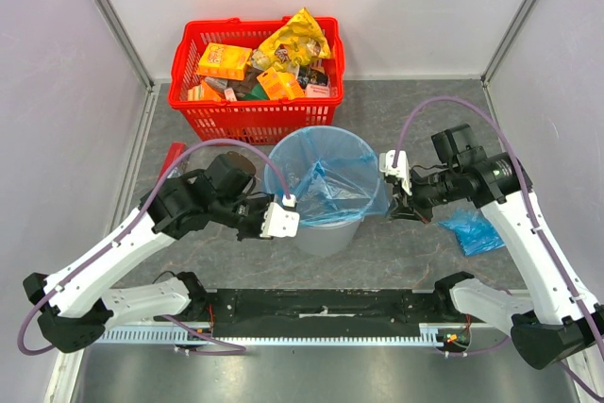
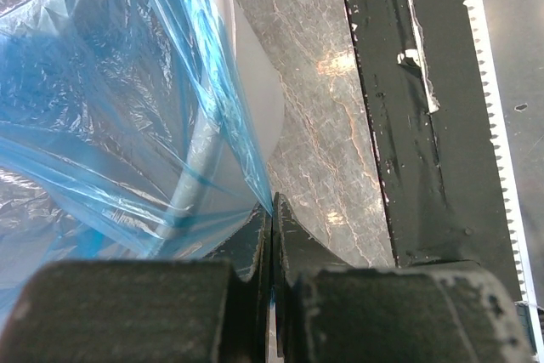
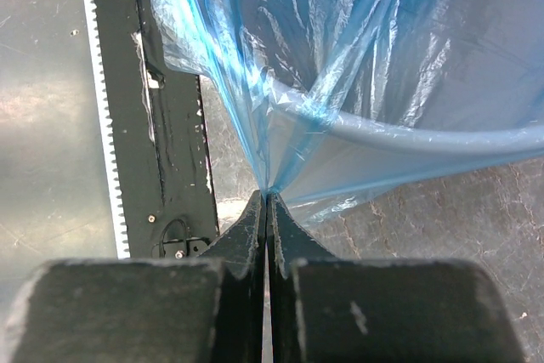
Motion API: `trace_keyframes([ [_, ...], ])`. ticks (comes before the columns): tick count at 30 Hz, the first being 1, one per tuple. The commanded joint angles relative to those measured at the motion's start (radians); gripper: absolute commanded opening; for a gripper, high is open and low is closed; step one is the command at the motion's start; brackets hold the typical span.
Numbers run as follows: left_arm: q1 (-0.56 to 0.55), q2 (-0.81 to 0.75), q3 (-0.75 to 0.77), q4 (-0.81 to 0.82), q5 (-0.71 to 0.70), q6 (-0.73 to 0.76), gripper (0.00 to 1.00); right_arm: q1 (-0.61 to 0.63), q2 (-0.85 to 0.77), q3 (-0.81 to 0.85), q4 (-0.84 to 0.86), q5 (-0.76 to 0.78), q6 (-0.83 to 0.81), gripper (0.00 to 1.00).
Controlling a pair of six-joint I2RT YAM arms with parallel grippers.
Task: Put the trash bags into the trash bin
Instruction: Place the trash bag in the trash bin.
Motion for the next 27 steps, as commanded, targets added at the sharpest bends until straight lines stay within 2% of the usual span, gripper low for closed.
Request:
trace_keyframes([
  [1,-0.003,-0.017,-0.008,-0.016,-0.003,-0.034,0.02,-0.004,-0.012,-0.019,-0.064,0.004,-0.030,0.02],
  [13,-0.005,-0.017,0.010,0.016,0.086,-0.069,0.02,-0.003,0.026,-0.047,-0.053,0.056,-0.062,0.00],
  [27,-0.003,-0.028,-0.063,0.033,0.056,-0.057,0.02,-0.003,0.046,-0.083,-0.010,0.094,-0.062,0.00],
])
